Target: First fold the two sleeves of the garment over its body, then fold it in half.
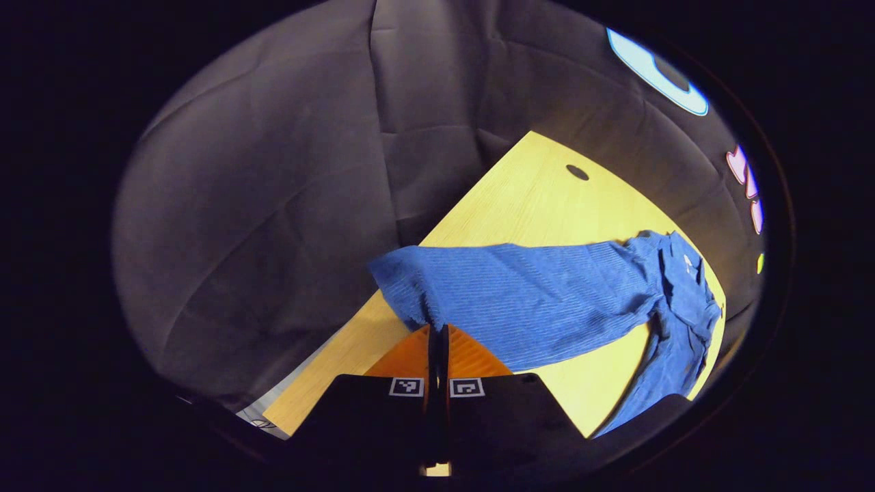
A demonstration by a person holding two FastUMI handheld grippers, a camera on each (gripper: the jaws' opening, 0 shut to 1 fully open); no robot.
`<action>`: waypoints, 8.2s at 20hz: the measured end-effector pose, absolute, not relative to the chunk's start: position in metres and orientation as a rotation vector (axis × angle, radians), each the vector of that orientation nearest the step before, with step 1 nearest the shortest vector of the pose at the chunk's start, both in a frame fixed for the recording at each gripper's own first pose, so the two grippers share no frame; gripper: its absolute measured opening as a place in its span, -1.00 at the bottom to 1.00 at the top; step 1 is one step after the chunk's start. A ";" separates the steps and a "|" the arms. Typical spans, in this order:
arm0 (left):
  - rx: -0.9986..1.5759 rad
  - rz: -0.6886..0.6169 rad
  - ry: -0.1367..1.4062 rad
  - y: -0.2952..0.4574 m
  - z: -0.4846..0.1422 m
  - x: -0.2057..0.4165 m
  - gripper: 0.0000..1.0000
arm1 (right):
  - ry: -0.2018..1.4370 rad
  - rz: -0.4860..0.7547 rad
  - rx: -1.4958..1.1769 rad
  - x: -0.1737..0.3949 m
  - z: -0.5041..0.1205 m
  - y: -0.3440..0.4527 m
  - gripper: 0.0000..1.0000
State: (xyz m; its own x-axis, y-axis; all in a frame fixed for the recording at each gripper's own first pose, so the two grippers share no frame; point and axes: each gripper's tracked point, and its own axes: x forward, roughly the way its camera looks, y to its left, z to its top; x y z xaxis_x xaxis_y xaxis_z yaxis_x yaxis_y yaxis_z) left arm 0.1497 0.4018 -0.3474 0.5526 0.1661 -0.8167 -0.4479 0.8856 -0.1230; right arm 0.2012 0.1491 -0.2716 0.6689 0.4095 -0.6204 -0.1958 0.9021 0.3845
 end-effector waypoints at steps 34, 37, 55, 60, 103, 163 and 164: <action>0.135 -0.361 0.992 -0.125 -0.292 0.348 -0.75 | 0.909 0.343 0.375 0.166 -0.355 0.013 0.92; 0.003 -0.455 1.001 -0.154 -0.289 0.339 0.18 | 0.923 0.344 0.387 0.165 -0.360 0.015 0.92; 0.013 -0.056 1.085 0.068 -0.287 0.102 0.69 | 1.082 0.298 0.310 0.064 -0.378 0.024 0.92; -0.051 0.058 1.213 0.097 -0.321 0.032 0.70 | 1.182 0.291 0.240 0.006 -0.390 0.033 0.93; -0.118 -0.058 1.449 0.090 -0.379 0.005 -1.00 | 1.495 0.152 0.206 -0.084 -0.449 0.041 -0.90; 0.126 0.097 0.564 0.092 -0.155 0.411 0.70 | 0.634 0.141 0.316 0.400 -0.301 0.067 0.95; 0.122 0.091 0.534 0.086 -0.144 0.401 0.70 | 0.601 0.153 0.280 0.391 -0.288 0.066 0.95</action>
